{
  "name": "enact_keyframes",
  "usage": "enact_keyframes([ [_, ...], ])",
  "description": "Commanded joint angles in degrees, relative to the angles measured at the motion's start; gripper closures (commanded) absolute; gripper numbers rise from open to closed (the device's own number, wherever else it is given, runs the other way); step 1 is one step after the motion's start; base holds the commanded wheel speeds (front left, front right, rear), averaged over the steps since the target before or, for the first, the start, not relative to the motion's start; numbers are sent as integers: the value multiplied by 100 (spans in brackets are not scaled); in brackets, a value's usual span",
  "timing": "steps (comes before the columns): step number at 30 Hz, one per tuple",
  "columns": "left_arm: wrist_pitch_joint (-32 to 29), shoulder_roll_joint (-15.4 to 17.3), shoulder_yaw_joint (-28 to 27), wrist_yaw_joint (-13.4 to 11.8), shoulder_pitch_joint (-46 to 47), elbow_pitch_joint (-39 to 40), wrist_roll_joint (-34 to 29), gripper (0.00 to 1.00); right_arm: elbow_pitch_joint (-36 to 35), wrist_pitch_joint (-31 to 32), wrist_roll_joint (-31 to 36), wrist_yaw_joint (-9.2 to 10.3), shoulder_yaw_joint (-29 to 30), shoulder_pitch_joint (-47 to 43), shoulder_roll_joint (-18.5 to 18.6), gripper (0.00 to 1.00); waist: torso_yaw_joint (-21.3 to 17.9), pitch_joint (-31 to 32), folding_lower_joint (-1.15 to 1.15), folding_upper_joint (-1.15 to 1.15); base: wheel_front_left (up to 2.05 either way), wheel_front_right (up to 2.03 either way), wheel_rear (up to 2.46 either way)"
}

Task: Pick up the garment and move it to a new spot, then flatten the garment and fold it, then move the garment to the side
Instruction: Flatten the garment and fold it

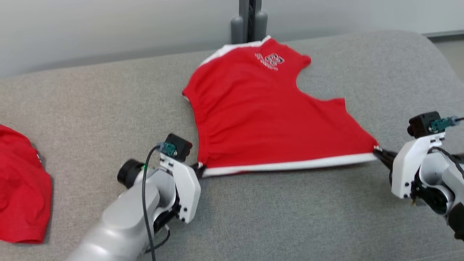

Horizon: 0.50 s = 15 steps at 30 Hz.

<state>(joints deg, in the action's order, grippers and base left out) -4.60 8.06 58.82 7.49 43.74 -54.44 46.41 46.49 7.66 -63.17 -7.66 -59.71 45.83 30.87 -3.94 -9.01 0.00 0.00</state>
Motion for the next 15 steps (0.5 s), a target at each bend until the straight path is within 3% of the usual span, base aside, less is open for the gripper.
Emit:
enact_keyframes([
  [1,-47,151,7,-9,-177,112,125,100,-79,127,-166,31,-40,-146,127,100,-2,195,0,0,0,0,0],
  [15,-765,1341,154,-70,-1850,2754,1389,100,-1457,1481,-1786,24,-385,-838,1192,100,-106,861,0,0,0,0,0],
])
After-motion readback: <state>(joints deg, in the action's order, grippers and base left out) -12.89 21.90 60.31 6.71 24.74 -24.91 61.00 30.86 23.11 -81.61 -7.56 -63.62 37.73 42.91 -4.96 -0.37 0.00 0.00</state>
